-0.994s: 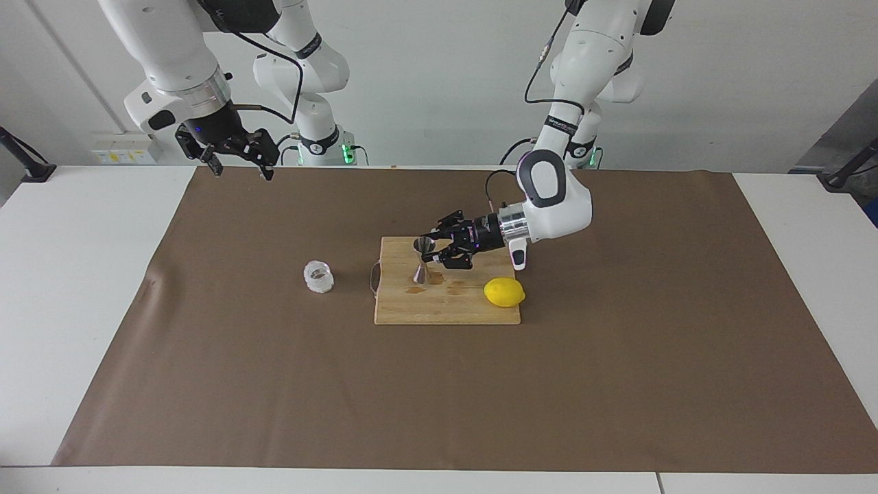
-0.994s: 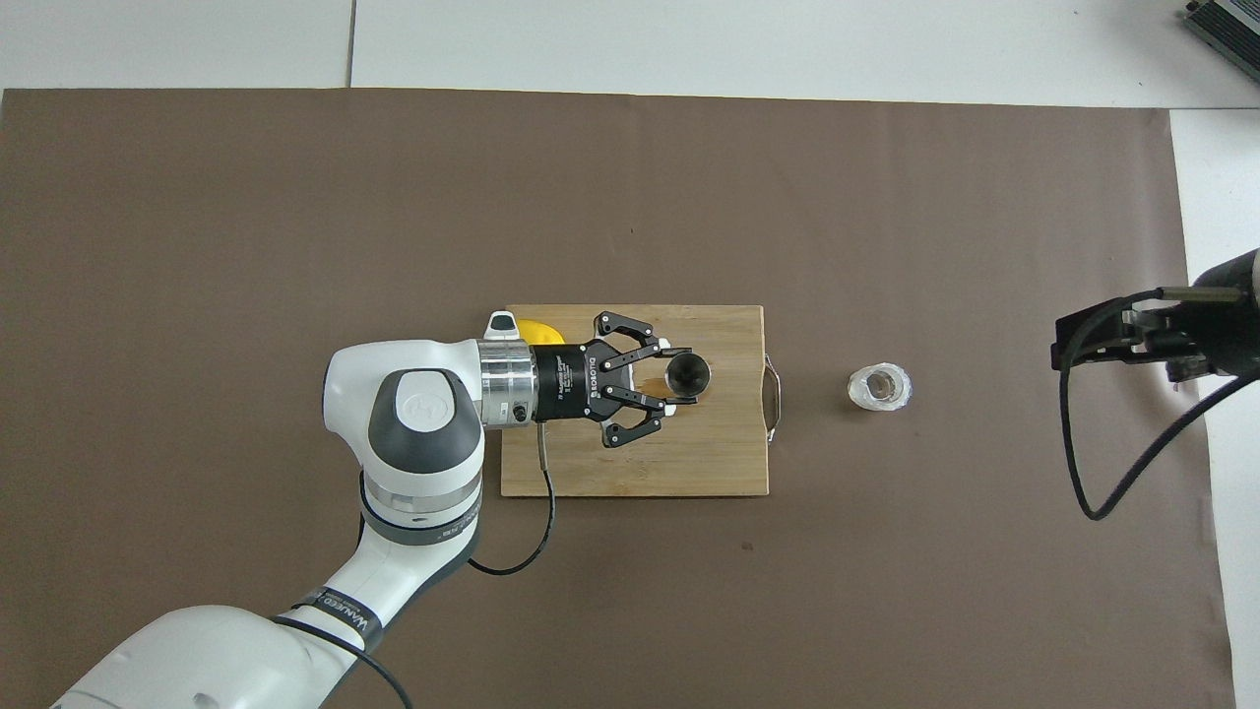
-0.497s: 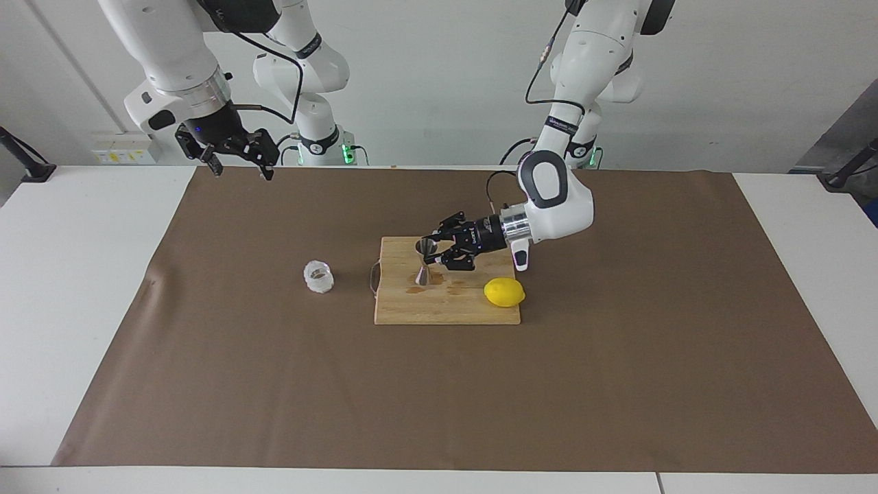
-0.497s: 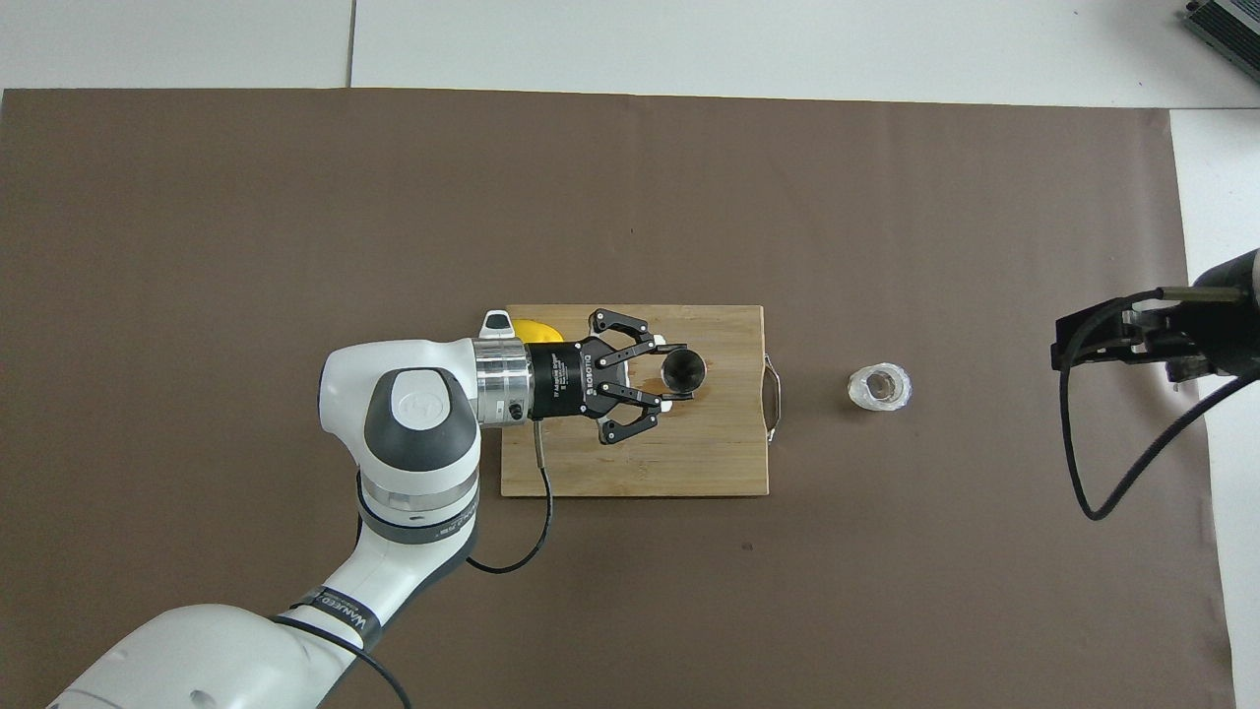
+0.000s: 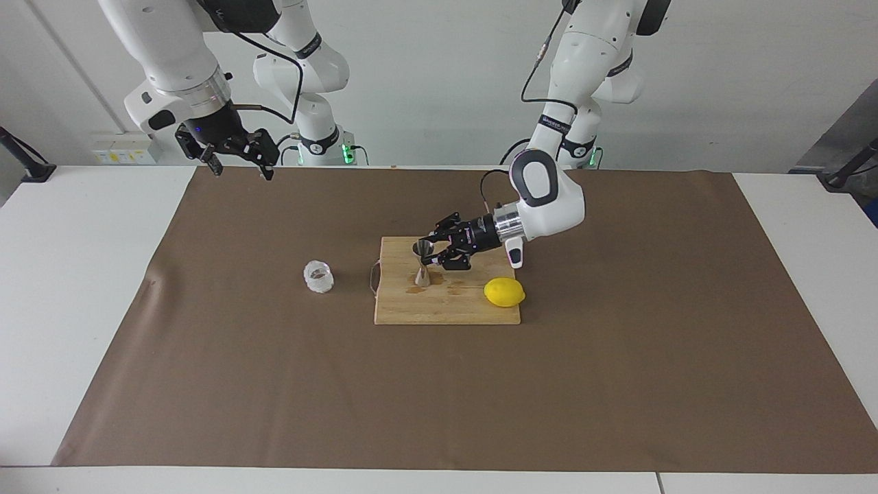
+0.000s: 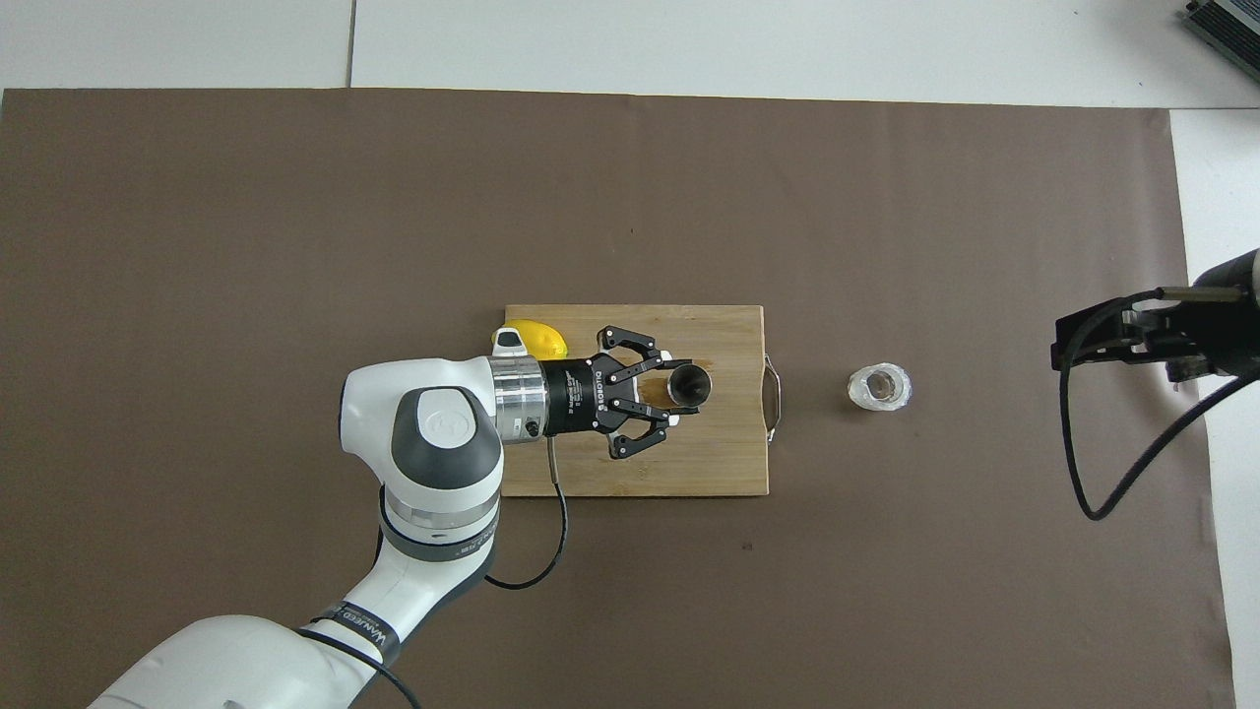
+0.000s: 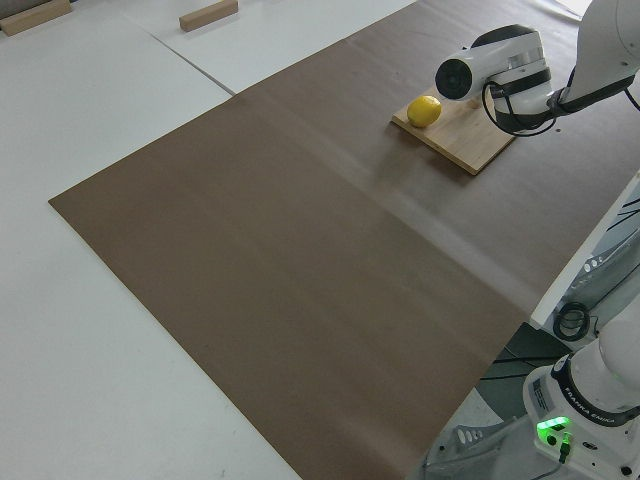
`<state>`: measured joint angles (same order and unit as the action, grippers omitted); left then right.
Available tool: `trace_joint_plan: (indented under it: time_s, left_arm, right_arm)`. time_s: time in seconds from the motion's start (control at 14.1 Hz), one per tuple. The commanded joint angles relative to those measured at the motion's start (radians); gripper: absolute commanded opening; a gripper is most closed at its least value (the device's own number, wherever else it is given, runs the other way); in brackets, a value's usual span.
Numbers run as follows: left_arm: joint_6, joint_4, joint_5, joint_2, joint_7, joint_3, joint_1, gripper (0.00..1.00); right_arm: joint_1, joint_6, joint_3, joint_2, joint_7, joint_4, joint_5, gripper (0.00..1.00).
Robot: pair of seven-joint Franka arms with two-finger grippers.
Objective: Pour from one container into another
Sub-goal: 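Lower the metal cup onto the board and open the left gripper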
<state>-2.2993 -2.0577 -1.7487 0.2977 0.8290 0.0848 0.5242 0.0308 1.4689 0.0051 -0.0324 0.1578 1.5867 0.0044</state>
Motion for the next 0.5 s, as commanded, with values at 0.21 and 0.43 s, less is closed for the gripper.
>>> trace_joint_plan:
  time_s: [0.21, 0.43]
  left_arm:
    - [-0.042, -0.016, -0.029, -0.012, -0.022, -0.011, 0.031, 0.33]
    - [-0.035, -0.003, -0.028, -0.012, -0.024, -0.011, 0.028, 1.00]
  right_arm:
    - [-0.017, -0.005, 0.007, -0.017, -0.024, 0.012, 0.017, 1.00]
    - [-0.017, -0.005, 0.006, -0.017, -0.024, 0.012, 0.017, 1.00]
